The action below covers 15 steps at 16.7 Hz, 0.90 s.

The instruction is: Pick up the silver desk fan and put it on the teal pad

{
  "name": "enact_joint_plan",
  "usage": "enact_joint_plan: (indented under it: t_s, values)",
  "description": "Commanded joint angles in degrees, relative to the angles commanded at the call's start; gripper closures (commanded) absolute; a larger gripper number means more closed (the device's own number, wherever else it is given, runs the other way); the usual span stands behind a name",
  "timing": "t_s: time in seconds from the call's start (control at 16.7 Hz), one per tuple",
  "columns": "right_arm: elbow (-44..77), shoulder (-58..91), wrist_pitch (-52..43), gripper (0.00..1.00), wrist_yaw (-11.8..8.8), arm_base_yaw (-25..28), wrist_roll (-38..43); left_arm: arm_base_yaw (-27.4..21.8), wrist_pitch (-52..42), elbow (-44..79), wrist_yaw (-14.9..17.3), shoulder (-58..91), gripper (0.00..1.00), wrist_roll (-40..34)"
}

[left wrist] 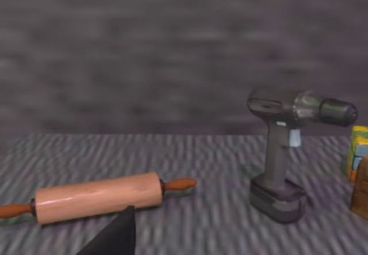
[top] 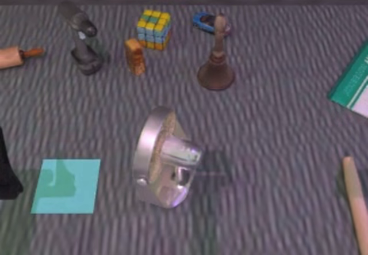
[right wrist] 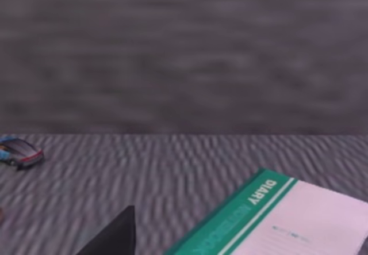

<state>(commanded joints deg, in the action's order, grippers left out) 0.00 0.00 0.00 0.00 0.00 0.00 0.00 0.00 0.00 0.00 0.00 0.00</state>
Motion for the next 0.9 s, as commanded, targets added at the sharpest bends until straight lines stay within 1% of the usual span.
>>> enact_joint_plan:
  t_s: [0.24,0.42,0.66,0.9]
  values:
    - [0.0,0.0,0.0,0.0,0.0,0.0,0.0,-0.8,-1.7,1.7,0.1,1.8,0.0,-0.2]
    - [0.0,0.0,0.0,0.0,0.0,0.0,0.0,-3.8,-8.6,8.6,0.2,9.0,0.0,-1.3]
    - [0.0,0.0,0.0,0.0,0.0,0.0,0.0,-9.5,-22.5,25.3,0.0,26.9,0.0,-4.0]
    - [0.0,0.0,0.0,0.0,0.0,0.0,0.0,-16.4,-37.9,47.9,-0.1,50.4,0.0,-7.5]
